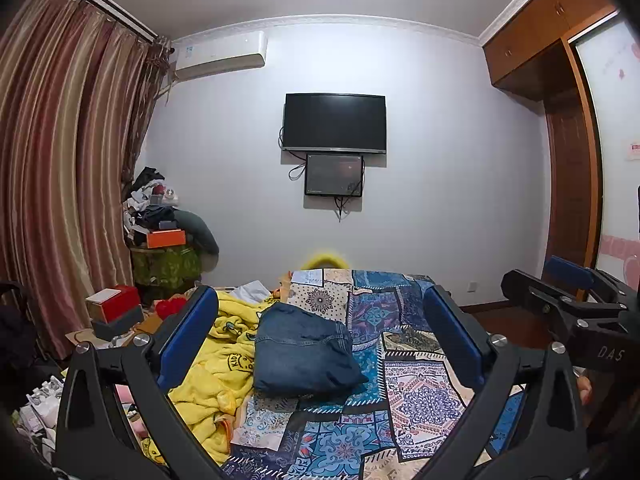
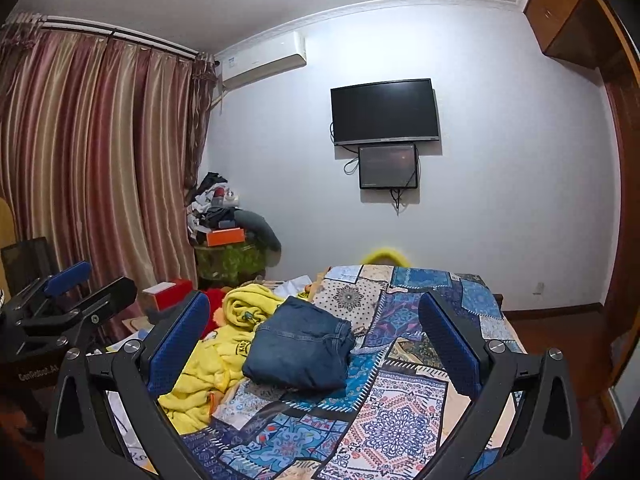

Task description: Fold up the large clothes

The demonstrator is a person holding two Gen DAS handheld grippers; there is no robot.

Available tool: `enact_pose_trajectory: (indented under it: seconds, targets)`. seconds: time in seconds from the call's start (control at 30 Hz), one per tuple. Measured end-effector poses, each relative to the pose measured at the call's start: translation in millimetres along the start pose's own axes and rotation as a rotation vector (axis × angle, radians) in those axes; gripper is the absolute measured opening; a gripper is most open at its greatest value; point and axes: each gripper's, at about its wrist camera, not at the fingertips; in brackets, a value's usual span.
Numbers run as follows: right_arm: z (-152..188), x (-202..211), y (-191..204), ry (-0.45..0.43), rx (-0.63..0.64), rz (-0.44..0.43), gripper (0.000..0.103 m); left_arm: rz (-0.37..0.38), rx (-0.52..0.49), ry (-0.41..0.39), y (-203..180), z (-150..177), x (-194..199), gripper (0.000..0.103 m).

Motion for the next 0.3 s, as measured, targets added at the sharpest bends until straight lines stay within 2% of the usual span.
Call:
enact_pose_trajectory:
  seconds: [0.3]
  targets:
    - [1.1, -2.0, -1.3, 0.001, -0.007, 0.0, 0.103, 0.005, 0.006, 0.01, 1.1, 0.1, -3.6, 0.103]
Point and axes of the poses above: each gripper's, at about its wrist camera, not at the fingertips, and x roughly against the way its jaws point, y to its left, z to its underside, and after that the axes turned 2 degrees about x, right-handed
